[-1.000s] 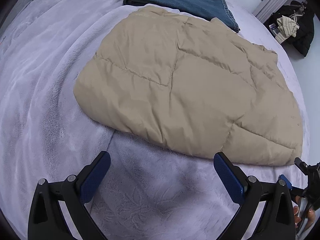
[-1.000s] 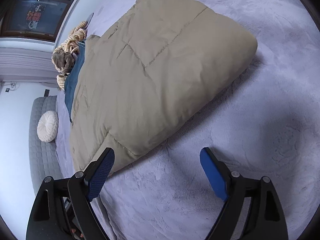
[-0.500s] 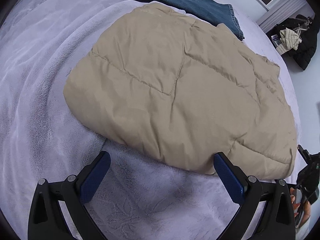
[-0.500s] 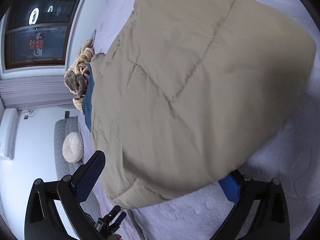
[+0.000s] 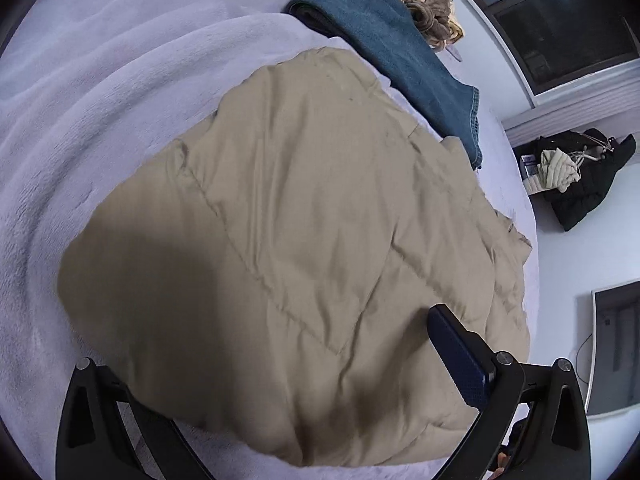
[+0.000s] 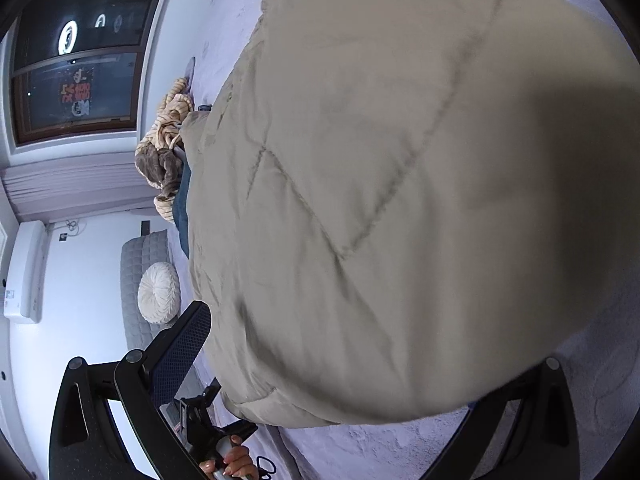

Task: Fold large clothes

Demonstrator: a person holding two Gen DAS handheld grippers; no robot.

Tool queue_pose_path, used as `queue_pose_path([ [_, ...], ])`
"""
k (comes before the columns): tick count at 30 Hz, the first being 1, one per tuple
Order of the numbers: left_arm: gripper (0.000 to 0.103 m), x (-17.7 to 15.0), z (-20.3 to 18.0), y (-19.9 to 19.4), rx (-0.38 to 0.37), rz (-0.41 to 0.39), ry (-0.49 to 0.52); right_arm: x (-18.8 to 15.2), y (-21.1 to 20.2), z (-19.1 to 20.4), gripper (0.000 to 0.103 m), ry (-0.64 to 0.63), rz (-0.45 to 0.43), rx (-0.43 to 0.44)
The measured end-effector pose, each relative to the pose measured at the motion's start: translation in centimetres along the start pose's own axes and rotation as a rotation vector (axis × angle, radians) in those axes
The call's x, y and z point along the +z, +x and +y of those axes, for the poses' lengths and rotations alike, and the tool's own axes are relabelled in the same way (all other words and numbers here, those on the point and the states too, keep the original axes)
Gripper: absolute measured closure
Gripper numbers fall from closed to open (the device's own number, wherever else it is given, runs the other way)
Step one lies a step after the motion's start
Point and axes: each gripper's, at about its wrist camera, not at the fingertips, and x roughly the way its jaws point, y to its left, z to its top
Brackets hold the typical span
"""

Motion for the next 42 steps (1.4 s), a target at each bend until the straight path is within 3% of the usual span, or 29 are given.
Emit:
queue_pose_path([
  [5,0.0,0.7,0.6,2.5,0.04,-0.016,-0.005,0.8,1.7,-0.3,0.0,0.008,0.028,-0.021],
  [7,0.009,0.8,0.4,2.5,0.044,-0.037,-0.007,1.0,1.8,-0.9,0.0,0.031,0.029,-0.009],
  [8,0.027,0.8,0.3,2.3,0.044,-0.047,-0.001,1.0,1.7,-1.0,0.0,0.033,0.031,-0.002],
  [9,0.054,0.9,0.3,2.2,0.025,-0.048,0.008,1.0,1.6,-1.0,0.0,0.032,0.033,0.001],
  [10,0.066,1.0,0.3,2.0,-0.003,-0.048,0.015,1.0,1.5,-1.0,0.0,0.035,0.035,-0.002],
  [12,0.08,1.1,-0.3,1.1,-0.006,-0.063,0.062,1.0,1.4,-1.1,0.005,0.056,0.033,-0.011],
  [14,0.083,0.9,-1.6,0.0,0.017,-0.087,0.142,0.9,0.9,-1.4,0.048,0.081,0.027,-0.009],
  [17,0.084,0.3,-3.0,-1.7,0.032,-0.114,0.223,0.4,-0.2,-0.9,0.072,0.065,-0.003,-0.004],
  [24,0.084,-1.6,-4.1,-5.8,0.031,-0.126,0.379,-2.5,-4.1,0.0,0.079,0.004,-0.048,-0.016],
  [29,0.084,-4.9,-2.2,-9.0,0.014,-0.086,0.42,-5.7,-7.5,-1.1,0.079,0.001,-0.052,-0.052],
  [36,0.084,-12.8,1.9,-14.9,0.019,-0.029,0.372,-11.4,-13.5,-4.2,0.079,0.009,0.018,-0.116],
  [42,0.084,-20.9,6.3,-18.6,0.074,0.059,0.329,-16.0,-18.8,-8.1,0.079,0.043,0.084,-0.124],
])
